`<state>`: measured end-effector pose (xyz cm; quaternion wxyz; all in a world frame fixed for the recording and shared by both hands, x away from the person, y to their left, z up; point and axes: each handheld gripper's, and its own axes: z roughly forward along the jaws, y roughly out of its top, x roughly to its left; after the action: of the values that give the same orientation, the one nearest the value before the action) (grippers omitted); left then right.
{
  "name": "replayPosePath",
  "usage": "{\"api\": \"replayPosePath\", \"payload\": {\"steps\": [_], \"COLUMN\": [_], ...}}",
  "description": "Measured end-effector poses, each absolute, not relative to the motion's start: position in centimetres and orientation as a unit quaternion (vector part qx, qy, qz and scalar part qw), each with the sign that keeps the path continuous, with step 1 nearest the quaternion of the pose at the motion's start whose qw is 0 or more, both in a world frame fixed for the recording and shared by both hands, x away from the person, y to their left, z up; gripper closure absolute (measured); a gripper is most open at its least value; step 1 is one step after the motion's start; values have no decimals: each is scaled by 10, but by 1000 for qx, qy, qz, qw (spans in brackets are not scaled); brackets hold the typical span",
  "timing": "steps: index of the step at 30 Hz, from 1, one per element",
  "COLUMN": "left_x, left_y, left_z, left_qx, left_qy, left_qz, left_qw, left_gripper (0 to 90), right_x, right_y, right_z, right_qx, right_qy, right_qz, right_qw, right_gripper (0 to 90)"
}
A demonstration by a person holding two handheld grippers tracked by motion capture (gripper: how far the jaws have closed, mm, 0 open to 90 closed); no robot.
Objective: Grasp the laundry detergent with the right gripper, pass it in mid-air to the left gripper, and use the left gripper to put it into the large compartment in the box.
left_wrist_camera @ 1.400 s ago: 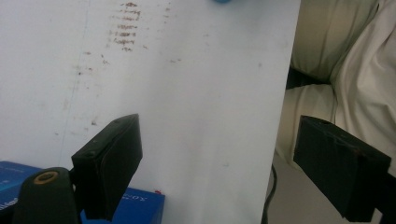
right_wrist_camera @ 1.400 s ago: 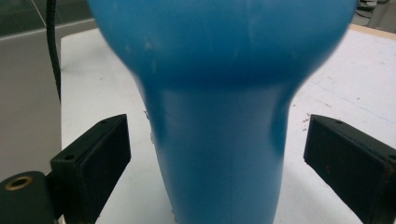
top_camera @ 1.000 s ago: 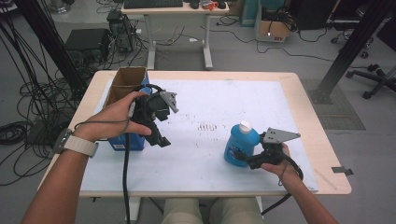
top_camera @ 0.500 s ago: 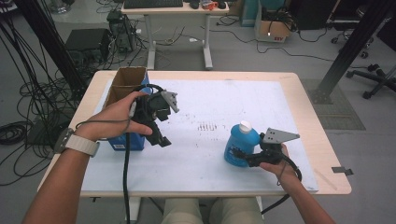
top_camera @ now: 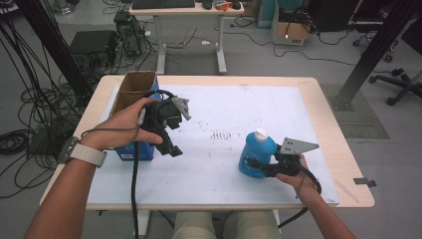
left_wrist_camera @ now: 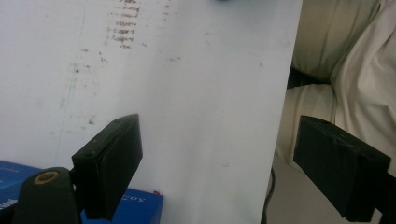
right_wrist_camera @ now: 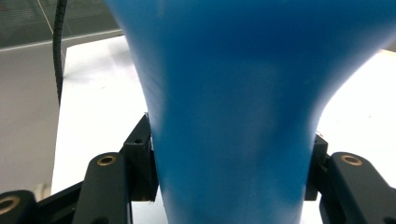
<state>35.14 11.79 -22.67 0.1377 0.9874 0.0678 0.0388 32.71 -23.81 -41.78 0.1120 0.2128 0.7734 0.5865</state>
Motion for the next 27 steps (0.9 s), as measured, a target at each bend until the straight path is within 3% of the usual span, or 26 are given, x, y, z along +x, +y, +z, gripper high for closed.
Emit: {"api": "replayPosePath", "payload": {"steps": [27], "left_x": [350], "left_y": [117], "left_z": [-226], "left_qx": [988], "left_qy": [63], "left_qz": [39], "left_qw": [139], "left_gripper": [166], "right_x": [324], "right_y": [-238], "right_z": [-419], "right_qx": [215], "right_qy": [774], "right_qz": [585], "right_qw": [112], "right_gripper": [428]}}
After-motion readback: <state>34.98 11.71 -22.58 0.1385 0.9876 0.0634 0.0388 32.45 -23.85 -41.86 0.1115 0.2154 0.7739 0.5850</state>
